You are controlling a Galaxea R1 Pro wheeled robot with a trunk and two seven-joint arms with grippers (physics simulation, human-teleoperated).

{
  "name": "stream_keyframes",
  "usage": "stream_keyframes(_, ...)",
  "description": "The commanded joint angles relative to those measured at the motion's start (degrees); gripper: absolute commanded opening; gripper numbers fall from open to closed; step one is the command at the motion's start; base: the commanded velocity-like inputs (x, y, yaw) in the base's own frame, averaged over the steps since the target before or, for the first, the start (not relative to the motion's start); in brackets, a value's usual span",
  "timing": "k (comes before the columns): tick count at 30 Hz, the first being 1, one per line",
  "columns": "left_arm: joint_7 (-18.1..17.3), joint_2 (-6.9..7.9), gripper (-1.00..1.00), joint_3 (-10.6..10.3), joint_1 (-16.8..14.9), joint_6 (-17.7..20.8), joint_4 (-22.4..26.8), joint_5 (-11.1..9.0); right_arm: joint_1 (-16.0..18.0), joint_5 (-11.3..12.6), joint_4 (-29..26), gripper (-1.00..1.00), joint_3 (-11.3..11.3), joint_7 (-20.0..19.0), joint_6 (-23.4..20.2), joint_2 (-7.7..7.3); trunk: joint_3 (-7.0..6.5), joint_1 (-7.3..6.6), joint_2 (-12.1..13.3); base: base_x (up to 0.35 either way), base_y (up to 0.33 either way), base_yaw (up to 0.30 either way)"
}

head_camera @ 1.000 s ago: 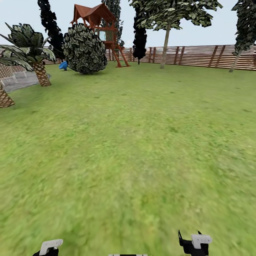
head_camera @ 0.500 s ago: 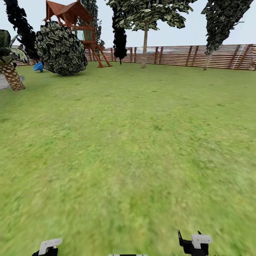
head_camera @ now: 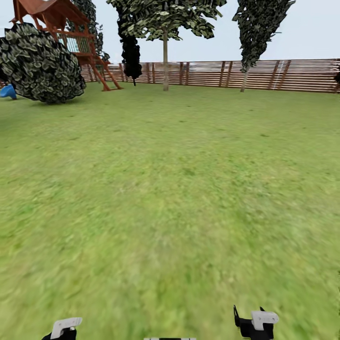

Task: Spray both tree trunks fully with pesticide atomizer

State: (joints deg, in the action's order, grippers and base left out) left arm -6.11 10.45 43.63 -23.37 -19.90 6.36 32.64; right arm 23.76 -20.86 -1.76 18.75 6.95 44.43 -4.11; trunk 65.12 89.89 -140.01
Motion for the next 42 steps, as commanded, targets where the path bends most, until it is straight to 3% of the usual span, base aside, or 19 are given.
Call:
stream_keyframes(1, -0.4, 0.01, -1.00, 0.5, 0.0, -0.1, 0.0, 0.1, 0.1, -0.6, 0.1, 1.00, 0.1, 0.5, 0.1, 0.12, 0.06, 0.02, 0.0, 0.340, 0.000, -0.300)
stream_keyframes(12, -0.4, -0.03, -1.00, 0.5, 0.0, -0.1, -0.1, 0.1, 0.1, -0.7, 0.1, 1.00, 0.1, 0.5, 0.1, 2.19, 0.73, 0.02, 0.0, 0.340, 0.000, -0.197)
stream_keyframes(21, -0.4, -0.02, -1.00, 0.5, 0.0, -0.2, -0.1, -1.0, 0.1, -1.0, 0.0, 1.00, 0.1, 0.3, 0.1, 2.16, 1.01, 0.02, 0.0, 0.340, 0.068, 0.011)
stream_keyframes(31, -0.4, -0.18, -1.00, 0.5, 0.0, -0.1, -0.3, -1.5, 0.1, -0.9, -0.2, 1.00, 0.1, 0.5, 0.1, 1.76, 1.35, 0.02, 0.0, 0.340, 0.007, 0.222)
stream_keyframes(42, -0.4, -0.10, -1.00, 0.5, 0.1, -0.2, -0.3, -2.4, 0.1, -0.9, -0.1, 1.00, 0.1, 0.4, 0.1, 1.47, 1.38, 0.02, 0.0, 0.340, 0.000, 0.013)
